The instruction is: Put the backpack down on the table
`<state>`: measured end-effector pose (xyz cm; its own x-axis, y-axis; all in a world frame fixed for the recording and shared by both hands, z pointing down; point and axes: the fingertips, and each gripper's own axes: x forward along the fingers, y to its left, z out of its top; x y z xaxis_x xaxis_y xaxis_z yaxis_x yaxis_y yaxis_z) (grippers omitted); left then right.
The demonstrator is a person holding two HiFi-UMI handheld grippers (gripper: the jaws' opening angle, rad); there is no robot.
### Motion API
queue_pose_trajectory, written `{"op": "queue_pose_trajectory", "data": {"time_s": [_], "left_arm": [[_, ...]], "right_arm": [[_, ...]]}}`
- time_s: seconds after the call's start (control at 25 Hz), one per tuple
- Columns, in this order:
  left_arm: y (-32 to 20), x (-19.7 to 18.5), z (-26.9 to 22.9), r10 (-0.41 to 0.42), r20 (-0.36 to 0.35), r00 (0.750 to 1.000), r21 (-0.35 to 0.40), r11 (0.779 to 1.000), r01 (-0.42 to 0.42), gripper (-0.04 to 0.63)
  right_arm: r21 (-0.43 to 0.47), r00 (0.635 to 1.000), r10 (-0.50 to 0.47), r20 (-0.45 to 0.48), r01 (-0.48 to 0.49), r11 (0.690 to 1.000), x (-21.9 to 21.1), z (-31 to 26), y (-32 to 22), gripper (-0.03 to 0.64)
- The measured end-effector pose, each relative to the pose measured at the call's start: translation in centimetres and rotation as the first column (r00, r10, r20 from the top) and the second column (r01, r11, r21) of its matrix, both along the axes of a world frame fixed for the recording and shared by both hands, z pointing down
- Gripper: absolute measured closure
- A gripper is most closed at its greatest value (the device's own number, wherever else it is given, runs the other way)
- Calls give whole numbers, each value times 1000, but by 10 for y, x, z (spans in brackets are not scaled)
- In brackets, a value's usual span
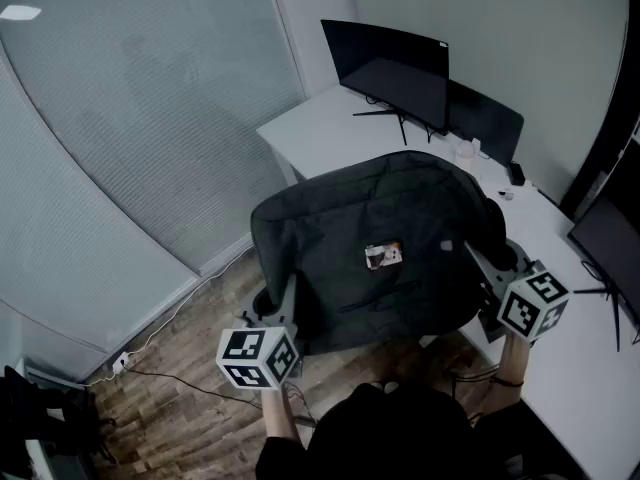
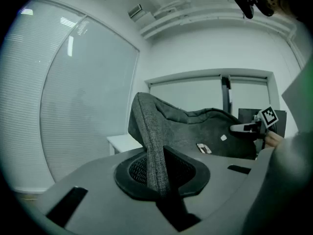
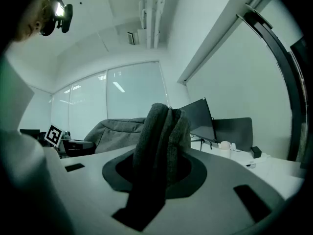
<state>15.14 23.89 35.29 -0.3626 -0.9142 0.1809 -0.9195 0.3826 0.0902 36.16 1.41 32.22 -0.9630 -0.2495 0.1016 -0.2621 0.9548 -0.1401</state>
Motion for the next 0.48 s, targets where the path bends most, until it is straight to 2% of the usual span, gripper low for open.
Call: {"op": "queue_pose_trajectory", "data": {"time_s": [0.48], "left_arm": [[-3, 8, 8, -17, -22, 1000, -15, 1000, 16, 546]], "right_arm": [[4, 1000, -9, -19, 9, 1000, 4, 5, -5, 508]]}}
